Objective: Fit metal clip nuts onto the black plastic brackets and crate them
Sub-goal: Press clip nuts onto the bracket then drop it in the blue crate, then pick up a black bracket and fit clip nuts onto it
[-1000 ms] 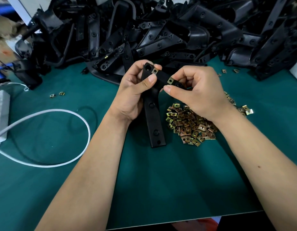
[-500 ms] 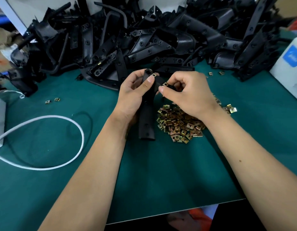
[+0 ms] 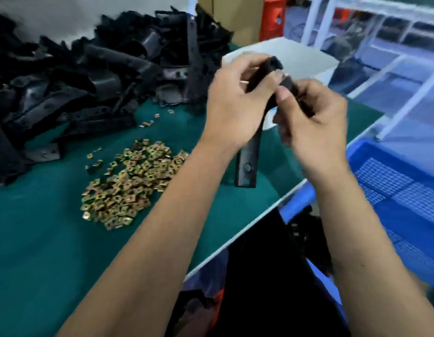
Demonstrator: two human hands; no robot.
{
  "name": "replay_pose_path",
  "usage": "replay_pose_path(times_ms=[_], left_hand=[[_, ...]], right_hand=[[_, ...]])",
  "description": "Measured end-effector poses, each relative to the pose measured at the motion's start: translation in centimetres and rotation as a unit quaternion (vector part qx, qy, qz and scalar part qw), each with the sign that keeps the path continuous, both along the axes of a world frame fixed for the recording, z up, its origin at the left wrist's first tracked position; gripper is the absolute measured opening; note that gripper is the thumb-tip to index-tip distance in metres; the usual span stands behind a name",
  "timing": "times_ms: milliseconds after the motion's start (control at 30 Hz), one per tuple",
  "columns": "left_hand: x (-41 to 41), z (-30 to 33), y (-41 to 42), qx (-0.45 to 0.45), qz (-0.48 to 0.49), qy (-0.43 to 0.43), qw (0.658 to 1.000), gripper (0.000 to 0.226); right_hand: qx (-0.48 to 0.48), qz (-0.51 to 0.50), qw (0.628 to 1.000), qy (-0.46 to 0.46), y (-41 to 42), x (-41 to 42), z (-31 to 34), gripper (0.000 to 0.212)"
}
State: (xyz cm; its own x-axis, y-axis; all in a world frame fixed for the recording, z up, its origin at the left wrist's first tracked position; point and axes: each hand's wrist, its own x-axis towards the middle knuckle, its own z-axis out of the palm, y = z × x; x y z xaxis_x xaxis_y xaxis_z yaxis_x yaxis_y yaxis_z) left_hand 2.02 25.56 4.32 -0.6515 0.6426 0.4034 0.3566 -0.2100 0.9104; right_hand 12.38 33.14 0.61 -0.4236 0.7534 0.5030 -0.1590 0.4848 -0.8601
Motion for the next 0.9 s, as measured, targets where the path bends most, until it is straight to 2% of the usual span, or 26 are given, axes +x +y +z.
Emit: replay_pose_path(times_ms=[100, 200, 267, 333, 433, 500, 600, 700, 767, 900], left_hand=[[6.5, -1.0, 5.4, -0.059, -0.083, 0.073, 0.992, 0.028], [12.4, -4.5, 9.8, -0.158, -0.176, 0.137, 0.962, 0.043], [15.2, -8.5, 11.7, -0.255, -0.220, 0.172, 0.926, 0.051], [17.3, -13.2, 12.4, -0.351, -0.262, 0.168, 0.883, 0.052], [18.5, -19.9, 11.5, -0.435, -0.295, 0.103, 0.844, 0.030], [18.7, -23.3, 10.6, -0.461, -0.278, 0.064, 0.840, 0.032], [18.2, -26.2, 9.5, -0.487, -0.238, 0.074, 0.837, 0.035], [17.8, -27.0, 9.2, -0.496, -0.234, 0.087, 0.832, 0.026], [17.7, -26.7, 9.4, -0.480, -0.233, 0.082, 0.842, 0.021], [17.7, -24.0, 10.7, -0.419, -0.207, 0.076, 0.881, 0.014]], right_hand=[[-0.056, -0.073, 0.995, 0.041, 3.2, 7.9, -1.9, 0.016], [-0.159, -0.145, 0.976, 0.037, 6.0, 14.5, -5.9, 0.009], [-0.244, -0.191, 0.951, 0.006, 7.5, 17.6, -9.9, 0.014], [-0.306, -0.218, 0.925, -0.050, 8.3, 20.2, -14.4, 0.021], [-0.343, -0.239, 0.892, -0.174, 8.2, 22.8, -21.2, 0.026], [-0.329, -0.265, 0.855, -0.301, 8.1, 24.3, -24.9, 0.029], [-0.314, -0.234, 0.794, -0.465, 7.7, 25.7, -28.1, 0.032], [-0.338, -0.206, 0.732, -0.554, 7.7, 26.3, -29.0, 0.030], [-0.342, -0.242, 0.728, -0.543, 7.9, 25.8, -28.5, 0.023], [-0.274, -0.269, 0.778, -0.497, 9.1, 22.6, -24.8, 0.013]])
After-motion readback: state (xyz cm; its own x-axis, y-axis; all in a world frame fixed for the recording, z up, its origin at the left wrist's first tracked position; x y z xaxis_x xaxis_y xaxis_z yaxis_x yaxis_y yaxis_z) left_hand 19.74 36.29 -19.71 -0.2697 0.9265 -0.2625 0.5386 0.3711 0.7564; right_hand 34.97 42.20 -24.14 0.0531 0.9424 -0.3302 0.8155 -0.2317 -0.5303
